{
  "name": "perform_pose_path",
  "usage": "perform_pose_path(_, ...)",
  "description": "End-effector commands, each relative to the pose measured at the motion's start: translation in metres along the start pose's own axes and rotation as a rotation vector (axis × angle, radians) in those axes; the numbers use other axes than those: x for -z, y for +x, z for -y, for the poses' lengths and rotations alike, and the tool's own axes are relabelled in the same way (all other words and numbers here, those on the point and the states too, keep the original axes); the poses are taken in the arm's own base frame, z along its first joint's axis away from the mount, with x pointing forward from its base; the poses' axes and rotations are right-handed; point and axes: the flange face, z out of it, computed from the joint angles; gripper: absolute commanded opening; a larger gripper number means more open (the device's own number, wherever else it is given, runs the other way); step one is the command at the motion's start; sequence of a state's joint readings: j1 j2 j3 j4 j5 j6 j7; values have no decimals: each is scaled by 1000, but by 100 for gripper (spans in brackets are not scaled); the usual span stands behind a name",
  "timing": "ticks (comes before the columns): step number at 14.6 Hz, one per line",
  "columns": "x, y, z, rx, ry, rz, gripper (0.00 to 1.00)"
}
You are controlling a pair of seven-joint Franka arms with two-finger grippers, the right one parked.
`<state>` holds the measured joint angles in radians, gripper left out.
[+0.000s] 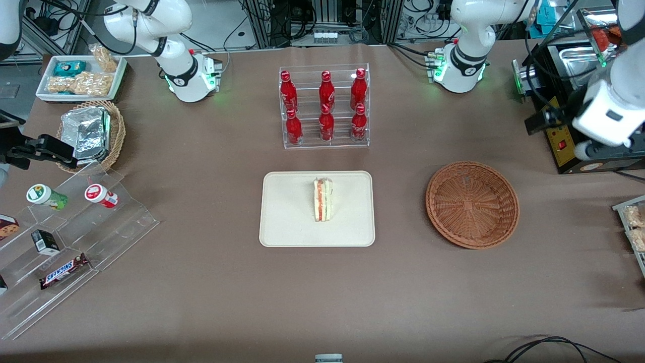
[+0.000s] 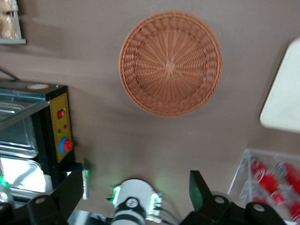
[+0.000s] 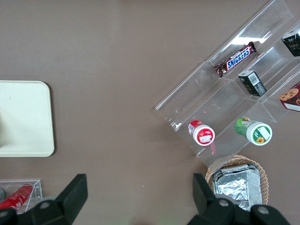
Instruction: Place sandwich from basket to tray
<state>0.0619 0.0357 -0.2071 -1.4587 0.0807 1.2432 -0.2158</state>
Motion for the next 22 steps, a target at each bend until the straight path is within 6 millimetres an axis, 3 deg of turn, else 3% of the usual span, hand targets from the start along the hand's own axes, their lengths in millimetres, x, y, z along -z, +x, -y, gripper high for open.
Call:
perform_pose_path(1,7,-29,2,-98,28,-32,100)
perform_pose_path(6,23,-25,10,-75,6,-61,100)
perform_pose_path(9,20,-24,12,-68,17,-47,100)
perform_pose_path(13,17,-42,12,-65,18,30,100)
perform_pose_path(22,12,-32,18,-51,14,32,100)
